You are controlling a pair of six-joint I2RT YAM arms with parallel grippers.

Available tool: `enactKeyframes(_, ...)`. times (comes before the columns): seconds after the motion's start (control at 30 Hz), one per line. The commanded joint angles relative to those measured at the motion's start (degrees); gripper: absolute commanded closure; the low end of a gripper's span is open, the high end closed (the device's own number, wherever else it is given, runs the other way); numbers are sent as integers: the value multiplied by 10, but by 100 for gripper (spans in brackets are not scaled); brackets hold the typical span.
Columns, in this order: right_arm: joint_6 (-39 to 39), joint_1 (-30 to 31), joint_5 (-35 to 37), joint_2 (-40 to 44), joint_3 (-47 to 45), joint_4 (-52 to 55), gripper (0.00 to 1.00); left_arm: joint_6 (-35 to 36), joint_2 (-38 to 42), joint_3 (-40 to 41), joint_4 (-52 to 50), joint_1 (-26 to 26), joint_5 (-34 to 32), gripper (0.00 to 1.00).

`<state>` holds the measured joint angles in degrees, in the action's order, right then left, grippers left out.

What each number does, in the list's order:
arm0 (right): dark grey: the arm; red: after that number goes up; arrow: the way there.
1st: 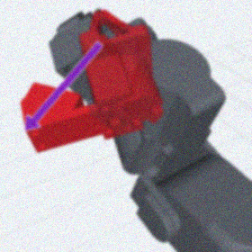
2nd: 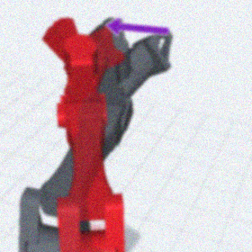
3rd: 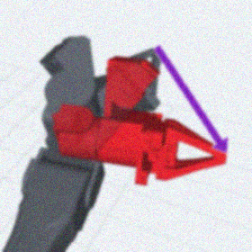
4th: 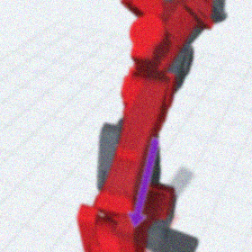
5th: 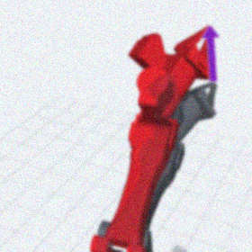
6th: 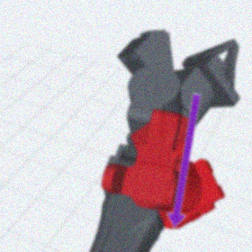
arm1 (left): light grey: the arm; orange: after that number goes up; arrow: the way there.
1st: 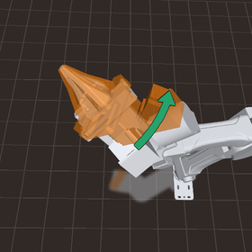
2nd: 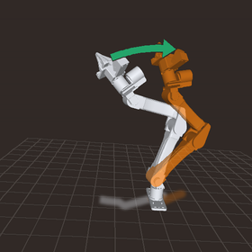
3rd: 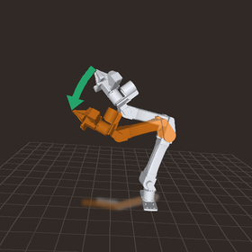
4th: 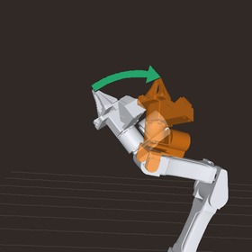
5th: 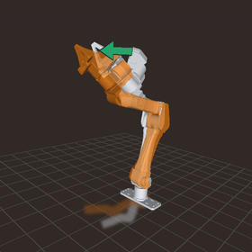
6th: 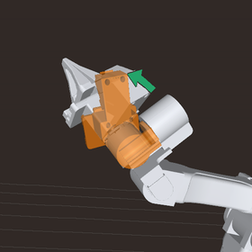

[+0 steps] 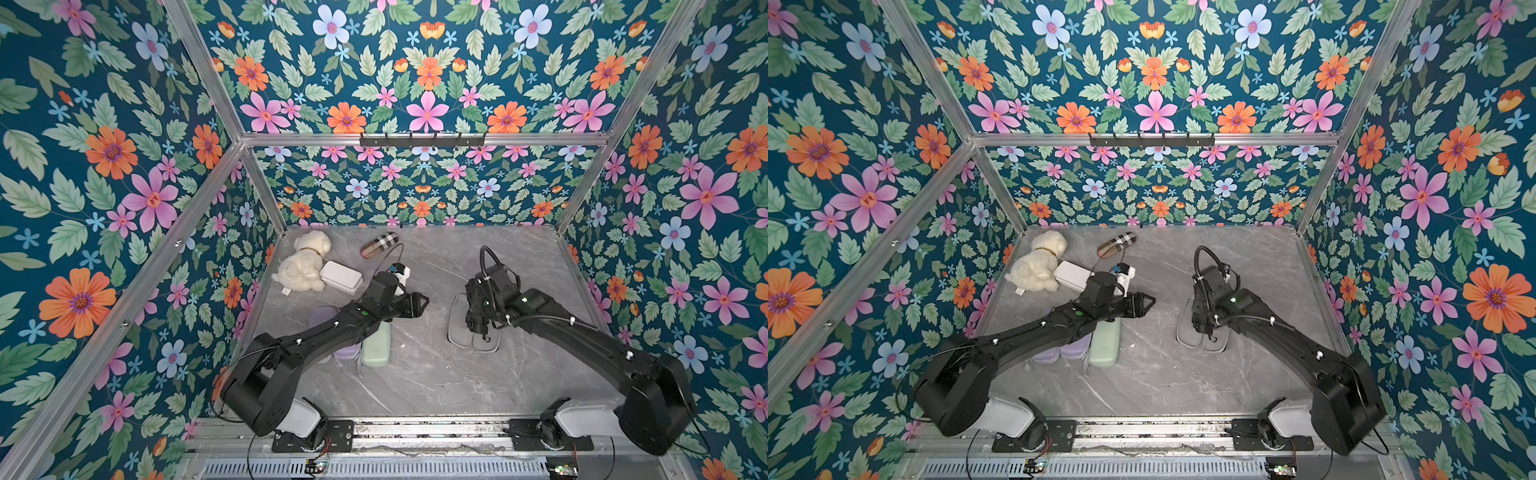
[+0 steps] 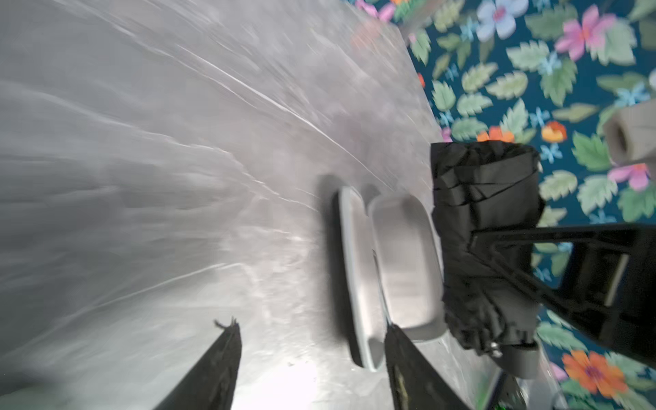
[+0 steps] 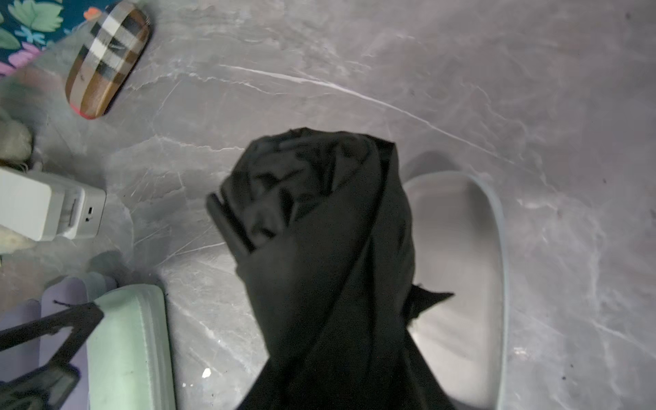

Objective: Put umbrellas into zippered umbrella sleeves
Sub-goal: Place the umbrella in the umbrella sleeve.

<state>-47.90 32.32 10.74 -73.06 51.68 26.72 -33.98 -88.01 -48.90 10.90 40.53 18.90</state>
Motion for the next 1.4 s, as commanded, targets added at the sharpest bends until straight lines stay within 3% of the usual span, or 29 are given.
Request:
enactKeyframes(0.0, -80, -7, 42, 50, -74, -207, 92, -11, -42, -20, 53, 16, 36, 35)
enactKeyframes(0.2, -43, -7, 114, 48, -122, -397, 99, -42, -123, -45, 107, 30, 77, 40)
enactKeyframes(0.33, -76, -7, 124, 10, -161, -521, 100, -57, -150, -50, 129, 38, 96, 43)
enactKeyframes(0.5, -144, 12, 147, -42, -195, -598, 100, -90, -167, -26, 173, 41, 108, 49)
enactKeyframes(0.67, -176, 62, 188, -32, -214, -548, 100, -136, -175, 14, 230, 55, 103, 58)
enactKeyframes(0.8, -196, 80, 187, -43, -243, -534, 100, -181, -174, 60, 291, 59, 92, 73)
enactKeyframes(0.93, -189, 81, 160, -53, -260, -506, 100, -202, -169, 86, 317, 59, 83, 81)
enactKeyframes(1.17, -184, 81, 97, -48, -236, -364, 100, -230, -180, 101, 360, 67, 84, 91)
enactKeyframes(1.37, -182, 82, 68, -54, -200, -286, 100, -235, -189, 97, 369, 78, 84, 95)
